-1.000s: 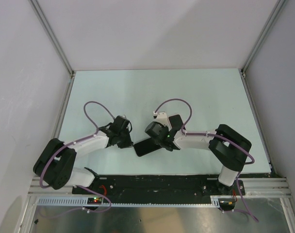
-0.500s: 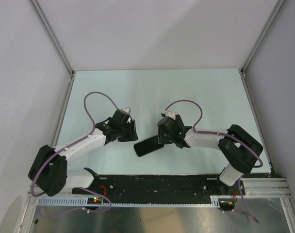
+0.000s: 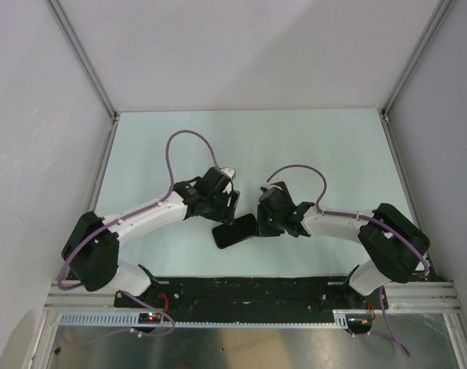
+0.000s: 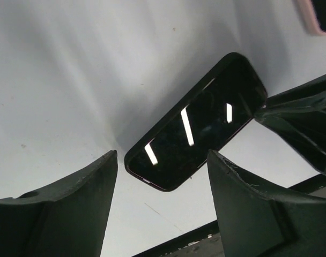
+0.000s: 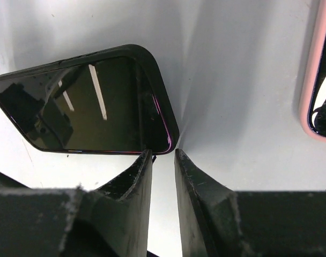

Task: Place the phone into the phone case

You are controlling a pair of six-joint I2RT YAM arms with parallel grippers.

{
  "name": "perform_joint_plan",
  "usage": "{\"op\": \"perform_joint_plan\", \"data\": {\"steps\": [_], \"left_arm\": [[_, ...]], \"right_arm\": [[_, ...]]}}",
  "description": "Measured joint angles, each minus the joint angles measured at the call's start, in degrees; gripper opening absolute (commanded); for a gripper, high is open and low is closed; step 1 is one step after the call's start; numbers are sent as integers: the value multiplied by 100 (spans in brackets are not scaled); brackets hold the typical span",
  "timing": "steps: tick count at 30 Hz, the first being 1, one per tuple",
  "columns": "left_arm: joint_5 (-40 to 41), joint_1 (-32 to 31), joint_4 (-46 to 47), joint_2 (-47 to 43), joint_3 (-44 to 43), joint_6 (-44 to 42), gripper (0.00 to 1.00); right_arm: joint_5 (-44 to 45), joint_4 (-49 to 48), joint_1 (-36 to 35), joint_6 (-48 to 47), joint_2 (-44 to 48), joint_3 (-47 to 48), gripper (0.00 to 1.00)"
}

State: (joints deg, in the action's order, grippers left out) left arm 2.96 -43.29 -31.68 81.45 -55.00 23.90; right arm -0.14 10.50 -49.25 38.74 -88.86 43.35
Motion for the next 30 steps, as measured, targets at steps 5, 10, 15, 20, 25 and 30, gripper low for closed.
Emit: {"op": "perform_joint_plan", "data": {"steps": [5,10,15,20,25,30], "left_arm": [[85,0,-232,184,-109,-59,73],[146,-9,-319,199,-302,-149,73],[146,-9,-348,315,-385,-192,72],[144,-9,-380,407,-385,-192,71],[140,-11,-396,407,-385,-192,71],[140,-11,-407,407,-385,-192,70]], "right_arm": [[-186,-79,85,0,-50,-4,27],[-208,-96,107,7,-2,-28,30],[-131,105,201,4,136,-120,31],[-118,208,343,7,157,-109,30],[-55,286,332,26,201,-107,30],[81,634,319,52,586,-125,32]]}}
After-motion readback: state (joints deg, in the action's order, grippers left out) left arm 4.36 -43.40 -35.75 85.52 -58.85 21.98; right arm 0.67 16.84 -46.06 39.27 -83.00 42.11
